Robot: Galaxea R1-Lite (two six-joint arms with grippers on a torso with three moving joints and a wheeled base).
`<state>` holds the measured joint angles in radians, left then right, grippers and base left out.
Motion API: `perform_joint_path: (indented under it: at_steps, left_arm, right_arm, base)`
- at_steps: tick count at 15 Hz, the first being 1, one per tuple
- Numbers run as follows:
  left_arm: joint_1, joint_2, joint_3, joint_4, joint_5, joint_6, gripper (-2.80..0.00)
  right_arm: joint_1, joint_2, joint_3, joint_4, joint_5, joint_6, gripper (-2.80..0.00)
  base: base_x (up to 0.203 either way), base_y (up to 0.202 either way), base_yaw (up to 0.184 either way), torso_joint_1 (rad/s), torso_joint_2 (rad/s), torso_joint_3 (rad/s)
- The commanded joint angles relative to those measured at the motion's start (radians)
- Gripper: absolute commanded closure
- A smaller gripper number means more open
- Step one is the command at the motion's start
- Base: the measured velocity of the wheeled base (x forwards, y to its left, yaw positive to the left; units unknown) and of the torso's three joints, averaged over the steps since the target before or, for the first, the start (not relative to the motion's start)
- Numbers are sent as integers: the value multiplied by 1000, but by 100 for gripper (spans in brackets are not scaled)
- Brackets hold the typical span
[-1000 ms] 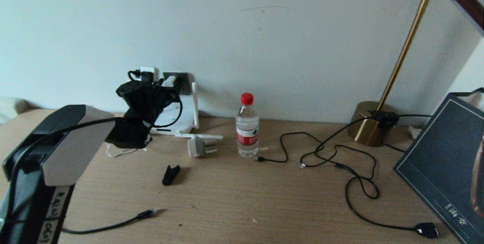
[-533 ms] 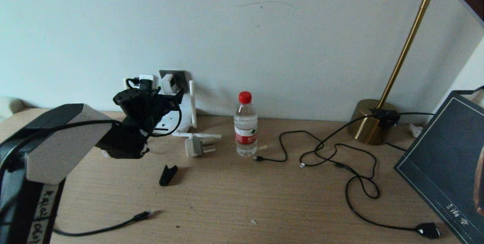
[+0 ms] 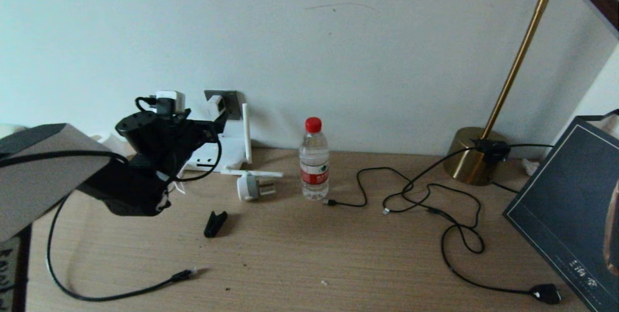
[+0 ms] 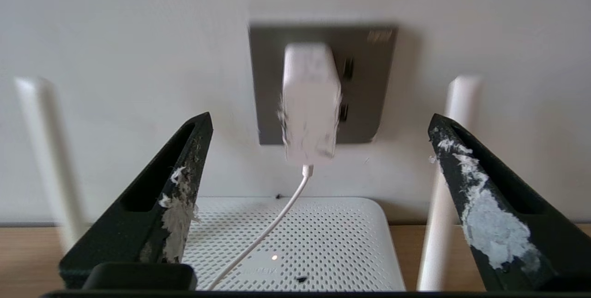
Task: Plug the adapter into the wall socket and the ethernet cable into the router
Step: Pick up cable
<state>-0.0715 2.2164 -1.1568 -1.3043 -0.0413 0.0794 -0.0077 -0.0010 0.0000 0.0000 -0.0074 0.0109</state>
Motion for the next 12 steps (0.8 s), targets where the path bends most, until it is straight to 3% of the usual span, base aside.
perform_joint_path:
  at_steps: [1,5,9,11,12]
  left_arm:
    - [5,-117,75,-5,-6,14,-280]
    - [54,-316,289,21,-113,119,-280]
    - [126,-564,612,74,-304,222,-280]
    - [154,-689,716,222,-432,294,-280]
    - [161,-739,747,356,-500,345,-280]
  right_arm:
    - [0,1,0,1,0,0,0]
    - [0,1,0,0,0,0,0]
    - [0,1,0,0,0,0,0]
    - [0,1,0,0,0,0,0]
    - [0,1,0,0,0,0,0]
  base:
    - [0,0,0,0,0,0]
    - [0,0,0,0,0,0]
    - [0,0,0,0,0,0]
    - [0,0,0,0,0,0]
    - [0,0,0,0,0,0]
